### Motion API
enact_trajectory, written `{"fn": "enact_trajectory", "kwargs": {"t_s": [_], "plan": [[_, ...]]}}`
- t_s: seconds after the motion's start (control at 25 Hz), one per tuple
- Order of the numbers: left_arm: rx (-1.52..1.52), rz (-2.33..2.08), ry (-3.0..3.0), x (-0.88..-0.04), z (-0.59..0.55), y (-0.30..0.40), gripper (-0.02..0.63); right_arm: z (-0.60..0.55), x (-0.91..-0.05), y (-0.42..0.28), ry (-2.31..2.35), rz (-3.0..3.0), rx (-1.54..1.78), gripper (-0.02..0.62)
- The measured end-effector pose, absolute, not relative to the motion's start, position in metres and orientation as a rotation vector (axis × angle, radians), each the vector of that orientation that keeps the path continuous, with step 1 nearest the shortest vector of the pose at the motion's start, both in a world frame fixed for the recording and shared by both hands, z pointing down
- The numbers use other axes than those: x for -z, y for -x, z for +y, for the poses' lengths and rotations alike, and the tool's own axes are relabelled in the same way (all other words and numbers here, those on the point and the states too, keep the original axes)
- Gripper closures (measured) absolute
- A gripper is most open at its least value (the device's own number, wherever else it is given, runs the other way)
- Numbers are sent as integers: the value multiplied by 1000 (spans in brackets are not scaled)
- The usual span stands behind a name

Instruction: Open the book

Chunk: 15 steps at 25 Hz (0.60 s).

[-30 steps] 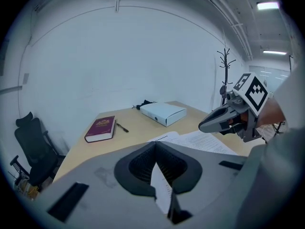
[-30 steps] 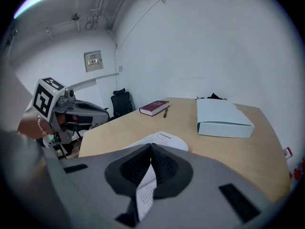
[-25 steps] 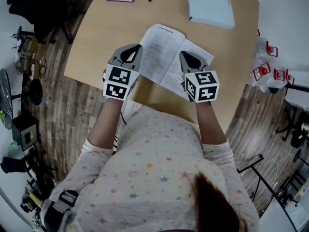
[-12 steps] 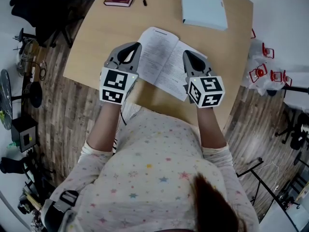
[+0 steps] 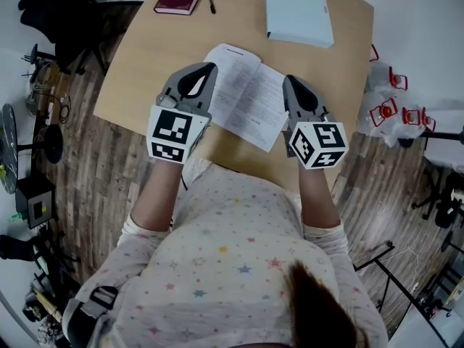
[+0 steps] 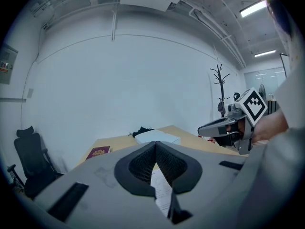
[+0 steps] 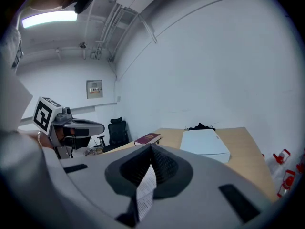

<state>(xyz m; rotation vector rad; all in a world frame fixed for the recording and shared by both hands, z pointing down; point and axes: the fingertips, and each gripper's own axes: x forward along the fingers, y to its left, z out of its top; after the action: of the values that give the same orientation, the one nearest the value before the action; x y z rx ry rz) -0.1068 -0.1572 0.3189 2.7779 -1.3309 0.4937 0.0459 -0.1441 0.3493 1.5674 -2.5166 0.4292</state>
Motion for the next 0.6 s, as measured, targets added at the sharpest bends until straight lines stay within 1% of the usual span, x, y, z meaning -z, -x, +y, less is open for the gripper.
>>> {"fn": "enact_trajectory", "kwargs": {"t_s": [0.32,0.6], "plan": [[-364,-1327,-2800,-291,-150,92,595,-130,-305,-68,-1650,-2602,-351,595],[-167,-1273,-2725,-280,-148,85,595,-113,-281,-92,-1741,-2598,-245,595]]}}
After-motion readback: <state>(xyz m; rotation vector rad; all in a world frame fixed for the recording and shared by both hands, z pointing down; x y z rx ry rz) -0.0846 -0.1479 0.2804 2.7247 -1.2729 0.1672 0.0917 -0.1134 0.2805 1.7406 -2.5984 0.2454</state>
